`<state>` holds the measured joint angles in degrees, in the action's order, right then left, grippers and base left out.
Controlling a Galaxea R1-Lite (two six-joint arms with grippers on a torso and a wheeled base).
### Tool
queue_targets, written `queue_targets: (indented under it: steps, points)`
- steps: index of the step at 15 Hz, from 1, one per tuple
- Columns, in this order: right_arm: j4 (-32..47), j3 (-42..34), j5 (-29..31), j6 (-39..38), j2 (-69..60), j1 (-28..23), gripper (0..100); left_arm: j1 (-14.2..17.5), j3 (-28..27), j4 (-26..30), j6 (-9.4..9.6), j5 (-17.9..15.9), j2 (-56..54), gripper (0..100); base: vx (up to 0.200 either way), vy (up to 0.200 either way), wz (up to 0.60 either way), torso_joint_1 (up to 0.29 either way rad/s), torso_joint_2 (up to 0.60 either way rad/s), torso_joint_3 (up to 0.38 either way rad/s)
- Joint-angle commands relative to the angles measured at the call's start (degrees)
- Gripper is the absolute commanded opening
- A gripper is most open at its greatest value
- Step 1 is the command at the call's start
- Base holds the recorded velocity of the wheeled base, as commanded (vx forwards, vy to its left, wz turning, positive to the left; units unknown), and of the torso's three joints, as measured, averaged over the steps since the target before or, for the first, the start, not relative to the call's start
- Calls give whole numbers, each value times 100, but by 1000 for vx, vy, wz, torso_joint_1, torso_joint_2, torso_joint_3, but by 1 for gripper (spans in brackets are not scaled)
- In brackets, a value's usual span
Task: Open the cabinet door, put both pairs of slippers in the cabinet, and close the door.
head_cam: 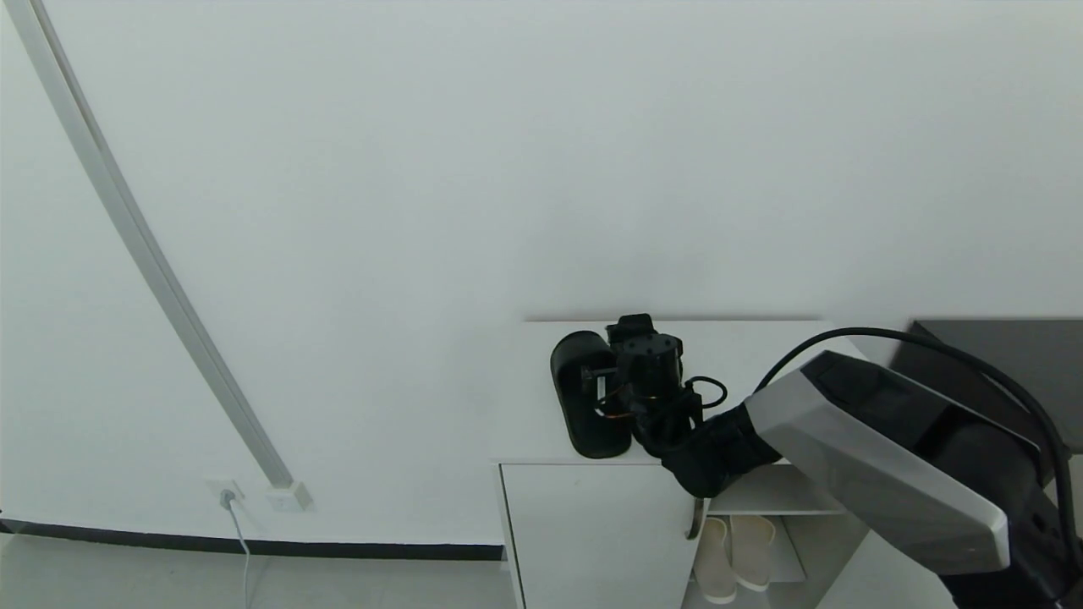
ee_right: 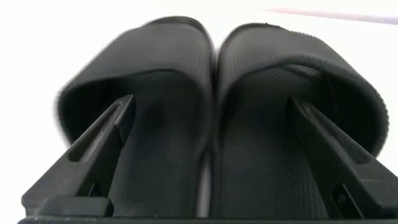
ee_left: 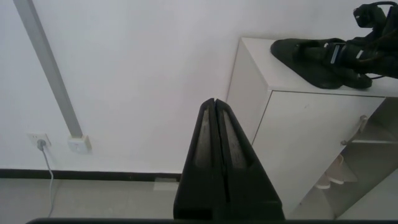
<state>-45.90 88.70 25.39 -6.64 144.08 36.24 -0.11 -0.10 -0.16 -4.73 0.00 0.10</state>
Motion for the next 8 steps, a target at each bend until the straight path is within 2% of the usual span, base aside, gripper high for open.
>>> queue_targets:
  steps: [1, 8]
  points:
    - [28, 148, 1, 5, 155, -21, 0, 2, 1, -2, -2, 0, -1, 0, 0, 0, 0, 0, 0, 0]
    - [-7, 130, 18, 119, 129, -21, 0, 2, 1, -2, -2, 0, -1, 0, 0, 0, 0, 0, 0, 0]
